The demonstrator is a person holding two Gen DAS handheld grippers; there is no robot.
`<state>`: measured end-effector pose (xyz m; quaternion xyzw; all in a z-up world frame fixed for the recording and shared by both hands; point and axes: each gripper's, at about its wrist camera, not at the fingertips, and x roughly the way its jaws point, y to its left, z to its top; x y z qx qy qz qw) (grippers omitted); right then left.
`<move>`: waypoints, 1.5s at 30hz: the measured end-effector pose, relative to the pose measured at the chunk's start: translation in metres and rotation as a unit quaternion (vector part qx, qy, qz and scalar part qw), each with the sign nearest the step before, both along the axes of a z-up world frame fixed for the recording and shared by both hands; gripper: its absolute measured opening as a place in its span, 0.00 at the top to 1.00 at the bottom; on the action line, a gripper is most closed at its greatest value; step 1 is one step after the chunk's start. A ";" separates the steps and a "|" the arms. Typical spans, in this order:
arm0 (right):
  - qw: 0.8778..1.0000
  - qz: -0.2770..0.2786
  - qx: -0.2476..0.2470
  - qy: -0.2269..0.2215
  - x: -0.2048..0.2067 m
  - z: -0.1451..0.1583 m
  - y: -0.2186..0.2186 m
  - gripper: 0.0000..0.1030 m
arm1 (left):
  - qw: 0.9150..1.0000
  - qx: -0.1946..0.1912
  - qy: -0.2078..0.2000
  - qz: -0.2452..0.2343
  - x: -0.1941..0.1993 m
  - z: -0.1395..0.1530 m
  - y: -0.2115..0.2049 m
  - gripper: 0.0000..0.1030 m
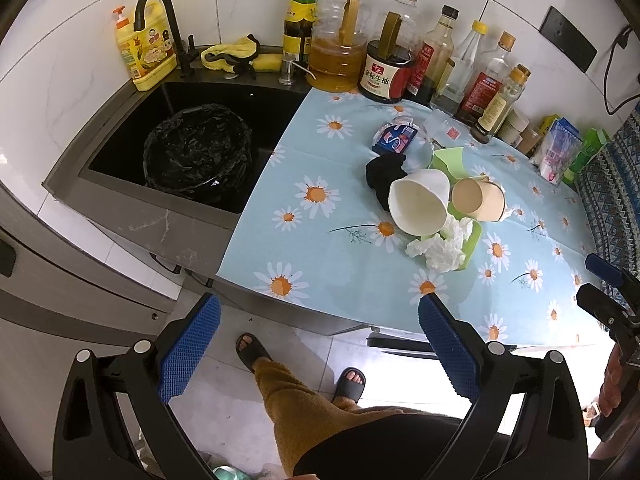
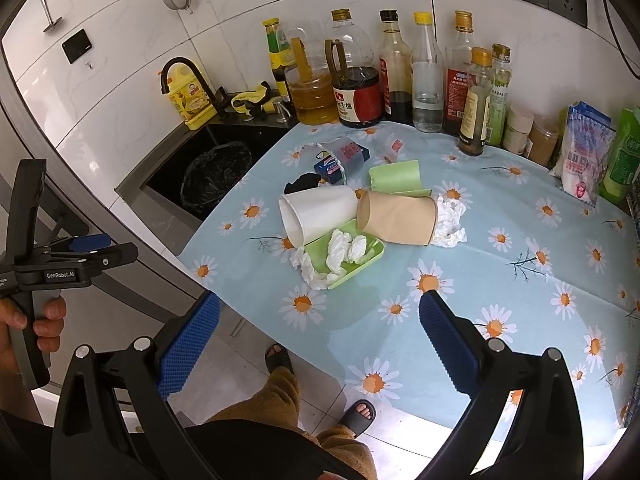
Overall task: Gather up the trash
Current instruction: 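Move the left gripper to the white paper cup and close on it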
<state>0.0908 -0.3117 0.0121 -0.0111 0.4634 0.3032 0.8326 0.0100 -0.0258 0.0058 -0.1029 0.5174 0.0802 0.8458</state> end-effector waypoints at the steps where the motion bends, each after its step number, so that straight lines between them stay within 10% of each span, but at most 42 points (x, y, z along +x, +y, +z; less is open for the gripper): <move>1: 1.000 0.000 0.001 -0.001 0.000 0.000 -0.001 0.04 | 1.000 0.002 0.000 0.001 -0.001 0.001 -0.001 0.06; 17: 1.000 -0.008 0.016 0.023 0.021 -0.008 -0.018 0.04 | 0.999 0.035 0.033 -0.022 0.026 0.004 -0.027 0.06; 29: 0.993 -0.085 0.016 0.079 0.061 -0.036 -0.024 0.04 | 0.985 0.035 0.079 -0.146 0.111 -0.023 -0.049 0.06; 45: 0.958 -0.246 0.051 0.141 0.083 -0.084 -0.049 0.04 | 0.925 -0.024 0.181 -0.334 0.234 -0.088 -0.086 0.07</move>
